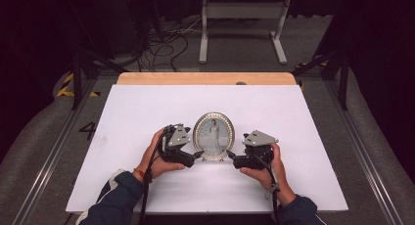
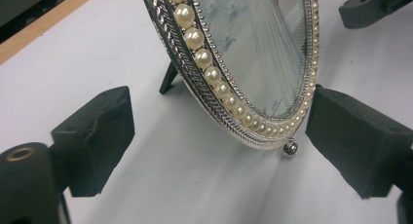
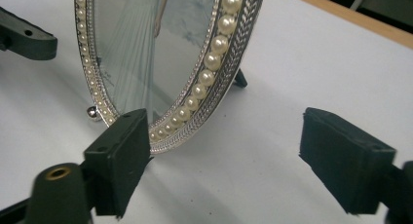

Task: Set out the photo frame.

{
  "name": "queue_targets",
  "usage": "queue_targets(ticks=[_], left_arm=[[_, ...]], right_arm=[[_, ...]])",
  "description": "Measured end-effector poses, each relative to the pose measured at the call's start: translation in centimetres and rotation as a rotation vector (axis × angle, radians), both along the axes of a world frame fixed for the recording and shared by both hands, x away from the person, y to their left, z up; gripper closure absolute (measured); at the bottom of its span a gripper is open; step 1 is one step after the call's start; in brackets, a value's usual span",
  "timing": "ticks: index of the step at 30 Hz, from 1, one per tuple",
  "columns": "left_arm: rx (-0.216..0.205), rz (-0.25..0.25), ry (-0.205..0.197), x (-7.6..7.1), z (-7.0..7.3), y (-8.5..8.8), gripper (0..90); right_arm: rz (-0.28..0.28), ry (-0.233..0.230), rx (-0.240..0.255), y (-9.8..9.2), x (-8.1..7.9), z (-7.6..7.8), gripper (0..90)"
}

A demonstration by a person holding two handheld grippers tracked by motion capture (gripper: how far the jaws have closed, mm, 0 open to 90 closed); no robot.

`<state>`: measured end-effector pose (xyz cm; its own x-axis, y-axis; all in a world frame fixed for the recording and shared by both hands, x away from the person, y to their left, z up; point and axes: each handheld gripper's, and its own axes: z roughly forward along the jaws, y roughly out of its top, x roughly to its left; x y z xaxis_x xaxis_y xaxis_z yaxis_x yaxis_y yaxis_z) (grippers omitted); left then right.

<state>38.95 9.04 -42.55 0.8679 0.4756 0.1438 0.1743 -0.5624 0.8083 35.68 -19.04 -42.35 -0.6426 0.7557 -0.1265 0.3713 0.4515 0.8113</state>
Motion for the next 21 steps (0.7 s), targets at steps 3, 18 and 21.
queue_targets(ticks=[3,18,21], left_arm=[[0.01,-0.011,0.001,-0.01,-0.07,-0.05,6.4],[-0.032,-0.011,-0.079,-0.73,0.64,0.65,7.6],[-0.037,-0.014,-0.085,-0.87,0.73,0.78,7.6]], right_arm=[[-0.011,0.022,-0.015,0.1,0.25,-0.24,10.7],[0.045,-0.025,0.001,0.31,-0.47,0.31,14.9],[0.045,-0.03,-0.004,0.32,-0.53,0.32,14.0]])
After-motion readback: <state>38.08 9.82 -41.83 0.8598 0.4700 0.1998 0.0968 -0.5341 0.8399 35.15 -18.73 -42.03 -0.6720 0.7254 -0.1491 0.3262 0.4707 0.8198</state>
